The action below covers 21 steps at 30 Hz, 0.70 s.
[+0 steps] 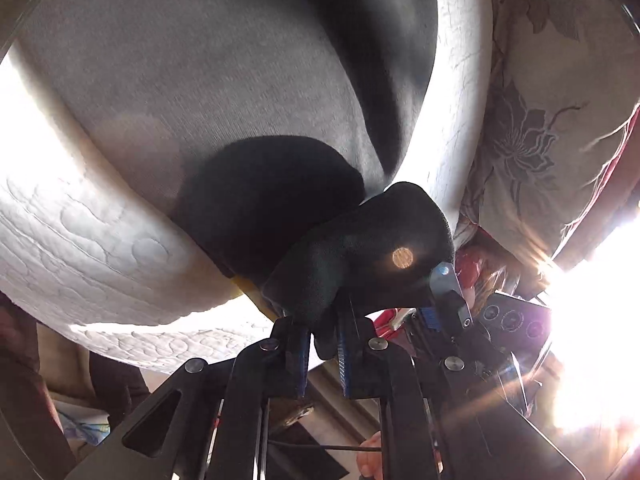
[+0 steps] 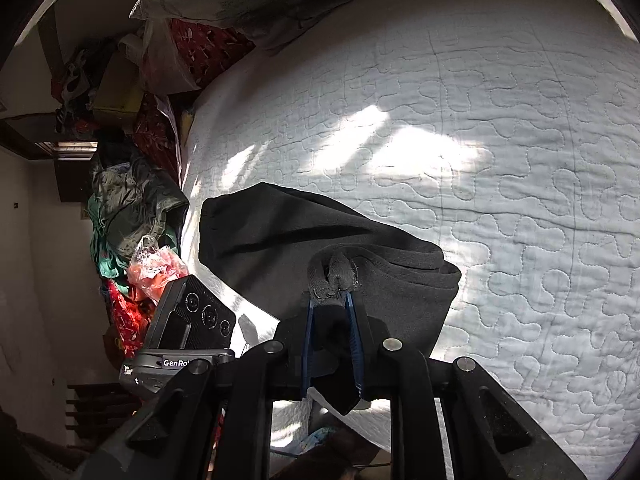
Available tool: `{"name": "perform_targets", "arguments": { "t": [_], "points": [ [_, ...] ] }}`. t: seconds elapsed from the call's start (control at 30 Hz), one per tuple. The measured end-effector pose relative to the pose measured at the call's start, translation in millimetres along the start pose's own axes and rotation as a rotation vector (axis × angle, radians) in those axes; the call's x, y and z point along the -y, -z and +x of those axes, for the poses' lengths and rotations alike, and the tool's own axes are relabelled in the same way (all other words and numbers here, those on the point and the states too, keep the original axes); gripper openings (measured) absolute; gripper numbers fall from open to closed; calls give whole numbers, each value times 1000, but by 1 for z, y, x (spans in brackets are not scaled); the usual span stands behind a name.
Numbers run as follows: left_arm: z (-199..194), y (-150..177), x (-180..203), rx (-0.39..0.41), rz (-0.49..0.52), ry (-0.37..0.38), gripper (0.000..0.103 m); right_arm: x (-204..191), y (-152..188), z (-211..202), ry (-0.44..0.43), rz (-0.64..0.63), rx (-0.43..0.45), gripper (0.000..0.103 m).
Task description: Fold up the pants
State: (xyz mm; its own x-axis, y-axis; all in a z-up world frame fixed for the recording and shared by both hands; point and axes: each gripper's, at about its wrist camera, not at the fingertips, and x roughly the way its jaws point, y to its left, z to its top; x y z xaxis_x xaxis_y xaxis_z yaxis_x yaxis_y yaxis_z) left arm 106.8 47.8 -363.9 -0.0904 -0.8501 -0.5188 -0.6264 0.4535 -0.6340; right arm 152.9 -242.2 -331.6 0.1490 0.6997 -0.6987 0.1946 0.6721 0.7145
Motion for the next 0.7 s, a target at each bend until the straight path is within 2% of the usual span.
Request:
{"name": "perform_targets", "arguments": {
  "t": [0.07,0.17,0.2,0.23,0.3,0.4,0.53,0.63,0.7],
  "points": [
    [-13,-11,-8,-3,-17,-11,10,-5,-2,16,-2,19,-1,19],
    [-28,-24,-13,-11,-29,-29,14,-9,-1,37,-21,60,-3,32],
    [-34,-28,-14,-10,-30,-33,19,-10,0,41,-30,70,0,39],
    [-39,-33,-13,-5,-29,-40,28,-12,1,44,-36,80,6,44],
    [-55,-39,-13,11,-14,-66,41,-14,4,48,-52,94,24,44],
    [-73,-47,-5,11,37,-98,44,-14,10,44,-75,124,60,46],
    [-96,-45,12,28,171,-208,45,-2,27,32,-125,209,121,54],
    [-112,-35,34,53,326,-307,45,10,45,26,-139,271,165,55],
    [-120,-23,53,77,438,-346,45,19,56,25,-145,307,189,55]
  ]
}}
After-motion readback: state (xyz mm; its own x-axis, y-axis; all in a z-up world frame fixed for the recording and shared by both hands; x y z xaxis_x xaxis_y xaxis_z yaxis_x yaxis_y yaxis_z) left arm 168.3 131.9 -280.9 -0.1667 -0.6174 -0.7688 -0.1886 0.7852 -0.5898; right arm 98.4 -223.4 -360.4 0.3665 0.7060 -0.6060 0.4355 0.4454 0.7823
